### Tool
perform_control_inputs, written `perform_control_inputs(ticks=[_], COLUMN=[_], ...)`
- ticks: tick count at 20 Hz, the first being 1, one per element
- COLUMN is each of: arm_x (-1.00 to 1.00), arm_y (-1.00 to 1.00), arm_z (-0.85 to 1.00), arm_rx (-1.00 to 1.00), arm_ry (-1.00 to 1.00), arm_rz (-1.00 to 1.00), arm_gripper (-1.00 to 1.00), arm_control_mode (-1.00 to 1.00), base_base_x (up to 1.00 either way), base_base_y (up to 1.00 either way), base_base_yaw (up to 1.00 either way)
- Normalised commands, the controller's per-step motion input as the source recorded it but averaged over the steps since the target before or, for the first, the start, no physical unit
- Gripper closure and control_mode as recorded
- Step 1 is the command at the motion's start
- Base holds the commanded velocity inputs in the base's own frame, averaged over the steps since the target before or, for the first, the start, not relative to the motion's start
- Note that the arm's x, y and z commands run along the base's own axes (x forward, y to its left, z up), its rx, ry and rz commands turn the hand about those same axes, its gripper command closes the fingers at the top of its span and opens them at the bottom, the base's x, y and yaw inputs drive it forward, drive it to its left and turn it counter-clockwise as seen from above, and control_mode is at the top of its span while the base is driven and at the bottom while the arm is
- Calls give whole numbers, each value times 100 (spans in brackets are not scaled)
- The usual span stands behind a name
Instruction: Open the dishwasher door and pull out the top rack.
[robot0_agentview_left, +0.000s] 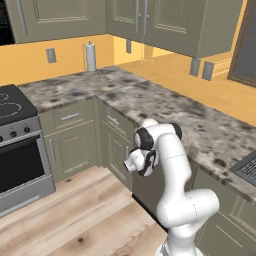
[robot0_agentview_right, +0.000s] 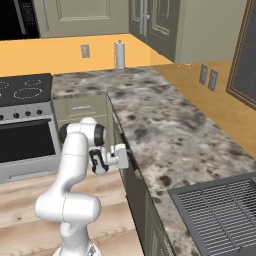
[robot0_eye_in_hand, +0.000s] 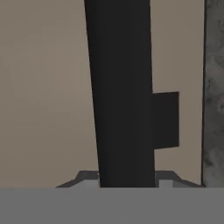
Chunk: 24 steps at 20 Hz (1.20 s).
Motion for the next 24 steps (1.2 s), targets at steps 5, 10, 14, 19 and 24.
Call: perform_control_inputs(ticks=[5, 10, 14, 19, 24], arm_x=[-55, -65, -66, -68, -53], arm_y=[61, 71, 74, 74, 68], arm_z=[-35, -45, -52, -59, -65], arm_rx=[0, 0, 0, 0, 0], arm_ry=[0, 0, 0, 0, 0], arm_rz=[-9, -9, -9, -8, -8], arm_gripper=[100, 100, 100, 100, 100], arm_control_mode=[-100, -100, -100, -100, -100], base_base_x=[0, 0, 0, 0, 0], base_base_y=[0, 0, 0, 0, 0], base_base_yaw=[0, 0, 0, 0, 0])
